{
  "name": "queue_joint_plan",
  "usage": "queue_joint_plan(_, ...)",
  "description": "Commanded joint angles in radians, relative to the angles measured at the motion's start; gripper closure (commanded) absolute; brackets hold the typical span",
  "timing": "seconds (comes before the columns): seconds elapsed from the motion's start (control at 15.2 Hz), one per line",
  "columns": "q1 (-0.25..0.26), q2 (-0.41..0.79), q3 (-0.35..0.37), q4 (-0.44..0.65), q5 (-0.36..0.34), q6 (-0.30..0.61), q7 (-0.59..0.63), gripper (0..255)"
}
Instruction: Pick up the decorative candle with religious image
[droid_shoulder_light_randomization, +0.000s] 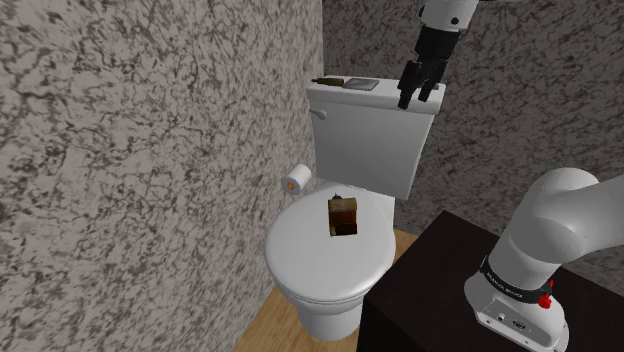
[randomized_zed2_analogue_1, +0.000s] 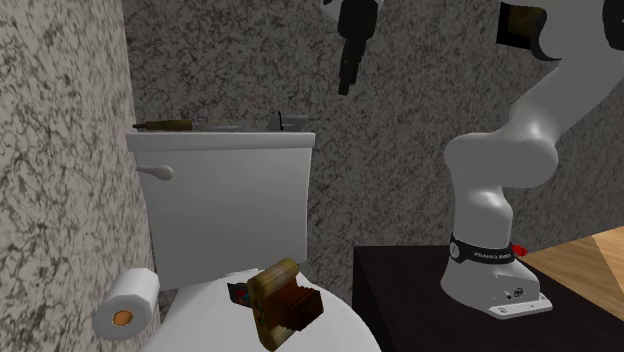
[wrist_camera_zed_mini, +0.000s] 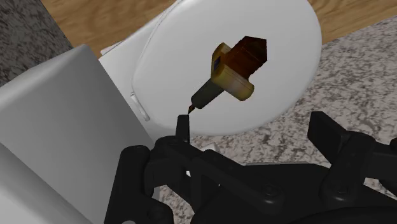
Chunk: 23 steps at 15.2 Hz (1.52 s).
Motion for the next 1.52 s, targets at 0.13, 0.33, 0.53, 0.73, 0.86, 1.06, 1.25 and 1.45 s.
queue_joint_plan(0.13, -0.008, 0.049, 0.019, -0.02, 0.012, 0.043, 0.041, 0)
queue_joint_plan(0.33, -0.019, 0.129, 0.046, -0.044, 0.03, 0.106, 0.102, 0)
queue_joint_plan(0.53, -0.028, 0.217, 0.07, -0.058, 0.047, 0.17, 0.162, 0)
queue_joint_plan(0.73, -0.036, 0.313, 0.092, -0.063, 0.062, 0.232, 0.221, 0)
queue_joint_plan(0.86, -0.042, 0.38, 0.105, -0.062, 0.071, 0.272, 0.259, 0)
queue_joint_plan(1.06, -0.048, 0.486, 0.121, -0.053, 0.083, 0.33, 0.315, 0)
queue_joint_plan(1.25, -0.053, 0.596, 0.133, -0.036, 0.093, 0.385, 0.369, 0)
queue_joint_plan(1.45, -0.056, 0.709, 0.141, -0.011, 0.103, 0.436, 0.421, 0)
